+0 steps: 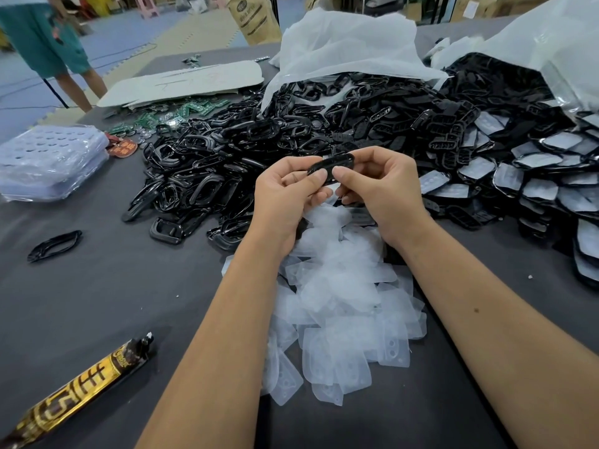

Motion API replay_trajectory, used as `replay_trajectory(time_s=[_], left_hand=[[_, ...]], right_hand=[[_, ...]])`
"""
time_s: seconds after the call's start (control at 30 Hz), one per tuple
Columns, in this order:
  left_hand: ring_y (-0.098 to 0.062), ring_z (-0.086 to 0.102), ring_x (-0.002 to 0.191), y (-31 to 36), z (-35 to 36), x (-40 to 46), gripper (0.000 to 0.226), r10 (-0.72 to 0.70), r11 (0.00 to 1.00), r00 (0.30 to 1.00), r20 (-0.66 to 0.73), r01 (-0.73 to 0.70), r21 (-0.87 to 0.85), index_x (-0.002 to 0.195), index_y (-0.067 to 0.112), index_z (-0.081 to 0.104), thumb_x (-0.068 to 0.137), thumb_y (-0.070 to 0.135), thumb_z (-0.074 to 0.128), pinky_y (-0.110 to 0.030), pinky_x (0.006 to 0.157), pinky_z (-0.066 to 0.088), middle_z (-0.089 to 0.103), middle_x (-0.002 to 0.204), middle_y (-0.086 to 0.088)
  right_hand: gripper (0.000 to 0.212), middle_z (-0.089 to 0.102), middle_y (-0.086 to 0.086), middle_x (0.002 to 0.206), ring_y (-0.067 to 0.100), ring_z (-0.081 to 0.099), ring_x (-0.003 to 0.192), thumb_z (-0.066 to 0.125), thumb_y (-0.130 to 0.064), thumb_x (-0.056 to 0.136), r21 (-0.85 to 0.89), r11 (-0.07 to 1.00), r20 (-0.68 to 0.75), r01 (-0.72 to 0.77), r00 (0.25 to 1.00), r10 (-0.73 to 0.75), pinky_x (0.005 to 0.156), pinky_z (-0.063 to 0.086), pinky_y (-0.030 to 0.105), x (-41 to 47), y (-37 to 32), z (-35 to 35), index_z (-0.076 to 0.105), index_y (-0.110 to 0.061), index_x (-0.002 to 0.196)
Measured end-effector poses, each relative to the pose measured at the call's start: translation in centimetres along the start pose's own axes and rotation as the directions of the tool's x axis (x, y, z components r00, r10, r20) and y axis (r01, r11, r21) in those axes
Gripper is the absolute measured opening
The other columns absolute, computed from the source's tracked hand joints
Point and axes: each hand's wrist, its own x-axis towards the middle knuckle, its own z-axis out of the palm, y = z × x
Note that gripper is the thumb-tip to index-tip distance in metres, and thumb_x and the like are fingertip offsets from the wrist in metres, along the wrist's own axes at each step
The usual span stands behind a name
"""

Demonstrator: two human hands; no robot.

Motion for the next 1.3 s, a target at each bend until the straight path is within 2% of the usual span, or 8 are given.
replay_trajectory(time_s=[0.27,0.43,0.63,0.73,0.87,0.97,1.1,1.3], left_hand=[[-0.016,0.065,0.055,-0.3,0.0,0.0,0.012,0.075,0.99,0.997,0.001,-0.074,0.12,0.098,0.005,0.068,0.094,-0.007,0.068,-0.021,0.057,0.055,0.068,0.073,-0.006],[-0.018,0.068,0.054,-0.7,0.1,0.0,0.02,0.124,0.962,0.992,-0.017,-0.116,0.247,0.092,0.009,0.065,0.088,-0.009,0.073,-0.024,0.054,0.054,0.072,0.092,-0.012],[-0.021,0.067,0.053,-0.3,-0.3,0.0,0.02,0.195,0.95,0.978,-0.07,-0.17,0.262,0.089,0.01,0.065,0.087,-0.009,0.071,-0.025,0.054,0.054,0.075,0.093,-0.011],[-0.019,0.065,0.051,0.1,-0.7,0.1,0.022,0.223,0.957,0.96,-0.171,-0.182,0.227,0.085,0.012,0.064,0.087,-0.009,0.069,-0.025,0.052,0.053,0.075,0.091,-0.01],[-0.018,0.067,0.055,0.5,-1.2,0.3,0.02,0.222,0.967,0.932,-0.287,-0.174,0.184,0.087,0.011,0.063,0.088,-0.008,0.068,-0.024,0.053,0.052,0.069,0.086,-0.011],[-0.018,0.068,0.055,0.5,-1.1,0.2,0.019,0.217,0.97,0.928,-0.304,-0.169,0.178,0.088,0.01,0.063,0.089,-0.008,0.068,-0.022,0.053,0.051,0.068,0.085,-0.011],[-0.017,0.067,0.054,0.5,-0.7,0.1,0.019,0.234,0.964,0.93,-0.285,-0.183,0.195,0.09,0.008,0.062,0.088,-0.01,0.067,-0.023,0.052,0.051,0.068,0.083,-0.011],[-0.019,0.066,0.051,0.5,-0.6,0.3,0.019,0.247,0.963,0.922,-0.298,-0.198,0.184,0.09,0.008,0.062,0.088,-0.01,0.067,-0.025,0.049,0.05,0.066,0.081,-0.012]], right_hand=[[0.016,0.064,-0.006,0.064,0.016,0.065,0.056,0.08,0.001,0.086,-0.068,0.997,0.025,0.02,1.0,-0.019,0.049,0.052,0.027,0.1,0.1,-0.3,0.068,-0.008,0.092],[0.017,0.064,-0.005,0.062,0.015,0.063,0.05,0.082,-0.002,0.083,-0.211,0.976,-0.023,0.053,0.998,-0.059,0.046,0.049,0.026,0.3,0.7,-0.1,0.067,-0.009,0.087],[0.019,0.073,-0.002,0.076,0.012,0.066,0.059,0.084,-0.023,0.086,-0.463,0.868,-0.024,0.182,0.976,-0.218,0.062,0.054,0.028,0.1,0.8,0.3,0.069,-0.014,0.096],[0.02,0.069,-0.001,0.07,0.008,0.056,0.059,0.081,-0.027,0.09,-0.493,0.831,0.122,0.259,0.966,-0.229,0.06,0.046,0.026,0.0,0.2,0.1,0.072,-0.01,0.082],[0.023,0.07,0.003,0.077,0.002,0.048,0.057,0.091,-0.039,0.077,-0.553,0.774,0.507,0.309,0.862,0.018,0.058,0.038,0.019,-0.2,-0.9,-0.4,0.079,-0.02,0.081],[0.028,0.065,-0.005,0.088,-0.002,0.049,0.064,0.096,-0.044,0.066,-0.617,0.711,0.581,0.338,0.804,0.123,0.062,0.036,0.012,0.0,-1.2,-0.5,0.08,-0.03,0.084],[0.019,0.054,-0.007,0.069,0.009,0.04,0.059,0.095,-0.032,0.073,-0.552,0.798,0.558,0.244,0.819,0.136,0.058,0.036,0.028,0.3,-0.4,-0.6,0.076,-0.026,0.074],[0.022,0.058,-0.003,0.056,0.008,0.045,0.046,0.075,-0.021,0.097,-0.342,0.929,0.321,0.141,0.947,-0.026,0.047,0.037,0.019,0.5,0.6,-0.8,0.072,-0.007,0.08]])
